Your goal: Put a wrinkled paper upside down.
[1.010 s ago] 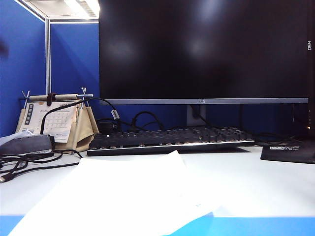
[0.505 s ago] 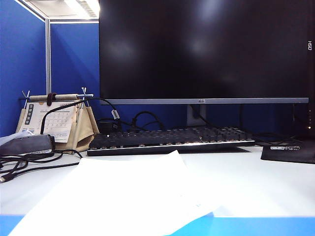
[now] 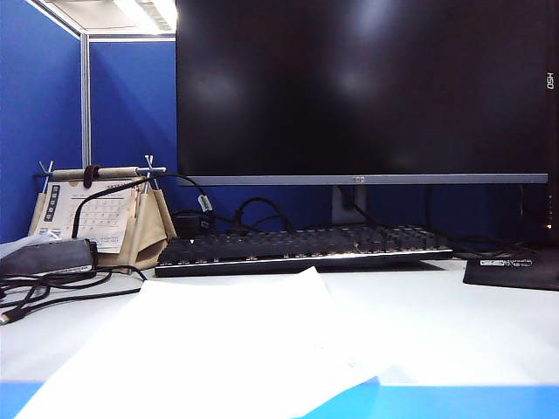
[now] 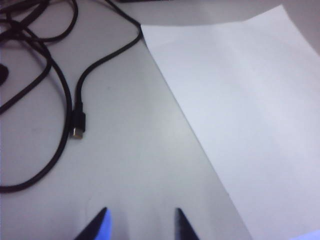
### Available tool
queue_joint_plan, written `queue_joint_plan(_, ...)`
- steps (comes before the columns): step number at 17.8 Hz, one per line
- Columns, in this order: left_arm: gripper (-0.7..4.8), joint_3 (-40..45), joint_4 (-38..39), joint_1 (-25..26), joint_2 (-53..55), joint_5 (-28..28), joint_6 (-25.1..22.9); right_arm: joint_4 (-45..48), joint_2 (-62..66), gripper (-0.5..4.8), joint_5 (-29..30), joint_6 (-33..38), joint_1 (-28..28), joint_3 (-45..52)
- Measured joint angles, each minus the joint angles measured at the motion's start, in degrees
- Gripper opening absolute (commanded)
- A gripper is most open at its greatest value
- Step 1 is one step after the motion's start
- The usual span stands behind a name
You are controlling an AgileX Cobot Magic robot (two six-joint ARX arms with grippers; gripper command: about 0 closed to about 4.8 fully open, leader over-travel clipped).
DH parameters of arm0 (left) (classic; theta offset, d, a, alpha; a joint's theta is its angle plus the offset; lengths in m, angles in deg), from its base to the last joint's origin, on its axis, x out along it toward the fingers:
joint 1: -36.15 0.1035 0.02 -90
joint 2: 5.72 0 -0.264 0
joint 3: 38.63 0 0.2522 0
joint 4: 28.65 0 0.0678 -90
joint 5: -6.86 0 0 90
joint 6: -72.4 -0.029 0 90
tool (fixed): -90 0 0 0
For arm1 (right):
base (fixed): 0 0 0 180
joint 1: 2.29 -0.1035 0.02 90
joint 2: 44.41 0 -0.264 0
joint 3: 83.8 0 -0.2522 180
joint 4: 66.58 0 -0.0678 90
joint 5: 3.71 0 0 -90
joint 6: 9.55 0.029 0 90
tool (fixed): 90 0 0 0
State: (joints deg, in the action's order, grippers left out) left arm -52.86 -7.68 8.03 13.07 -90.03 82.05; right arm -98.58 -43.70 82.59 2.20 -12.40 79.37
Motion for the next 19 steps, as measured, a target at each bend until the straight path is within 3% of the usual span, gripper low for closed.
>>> queue_joint_plan(19,-0.04,0.0,-0.1,0.0,-0.1,-0.8,0.0,0.2,0.1,-0.01,1.2,0.0,0.0,0.0)
